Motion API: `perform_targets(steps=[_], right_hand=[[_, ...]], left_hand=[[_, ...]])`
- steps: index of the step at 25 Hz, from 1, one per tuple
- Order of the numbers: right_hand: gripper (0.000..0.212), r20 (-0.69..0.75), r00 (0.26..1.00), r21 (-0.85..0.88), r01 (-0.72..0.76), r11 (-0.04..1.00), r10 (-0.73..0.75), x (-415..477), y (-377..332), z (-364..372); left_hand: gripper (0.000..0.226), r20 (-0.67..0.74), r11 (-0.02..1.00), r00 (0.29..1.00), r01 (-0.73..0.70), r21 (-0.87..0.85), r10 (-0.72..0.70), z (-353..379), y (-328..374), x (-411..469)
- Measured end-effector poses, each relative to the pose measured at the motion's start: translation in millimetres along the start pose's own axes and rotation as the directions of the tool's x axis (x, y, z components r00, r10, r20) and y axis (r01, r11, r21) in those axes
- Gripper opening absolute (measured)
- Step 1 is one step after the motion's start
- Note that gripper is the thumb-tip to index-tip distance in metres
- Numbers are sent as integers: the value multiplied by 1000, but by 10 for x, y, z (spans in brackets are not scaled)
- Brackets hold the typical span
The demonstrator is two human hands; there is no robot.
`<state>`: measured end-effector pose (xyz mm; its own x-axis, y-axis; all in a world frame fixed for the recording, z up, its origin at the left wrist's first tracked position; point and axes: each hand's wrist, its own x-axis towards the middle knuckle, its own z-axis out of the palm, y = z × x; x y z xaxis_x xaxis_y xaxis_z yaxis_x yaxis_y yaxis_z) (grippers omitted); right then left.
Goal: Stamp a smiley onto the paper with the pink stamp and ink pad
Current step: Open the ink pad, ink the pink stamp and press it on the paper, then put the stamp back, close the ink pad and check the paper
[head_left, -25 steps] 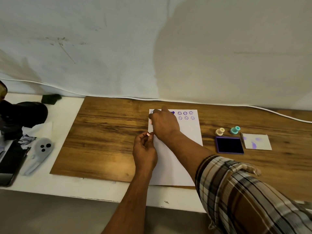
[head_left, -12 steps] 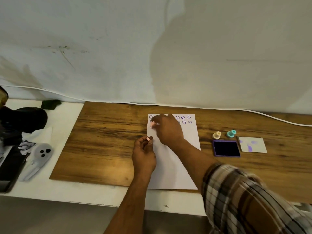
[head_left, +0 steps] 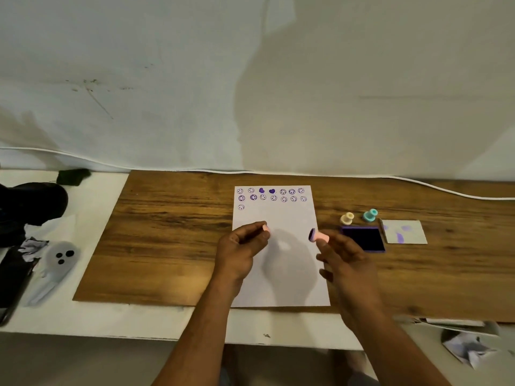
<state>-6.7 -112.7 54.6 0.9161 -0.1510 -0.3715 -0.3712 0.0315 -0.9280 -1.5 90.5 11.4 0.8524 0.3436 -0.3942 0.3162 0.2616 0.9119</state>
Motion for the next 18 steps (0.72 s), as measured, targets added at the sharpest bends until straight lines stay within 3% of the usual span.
perform_targets(steps=[4,10,18], right_hand=[[23,67,996,-105,68,992,-61,114,75,-11],[33,136,975,-170,195,966,-173,276,117,23],[36,158,973,-196,199,960,-169,291,169,-30]], left_hand=[[31,144,995,989,-26,93,12,165,48,-79],[29,172,979,985,-49,200,14,277,89,-102],[29,204,971,979,-49,232,0,390,84,-111]])
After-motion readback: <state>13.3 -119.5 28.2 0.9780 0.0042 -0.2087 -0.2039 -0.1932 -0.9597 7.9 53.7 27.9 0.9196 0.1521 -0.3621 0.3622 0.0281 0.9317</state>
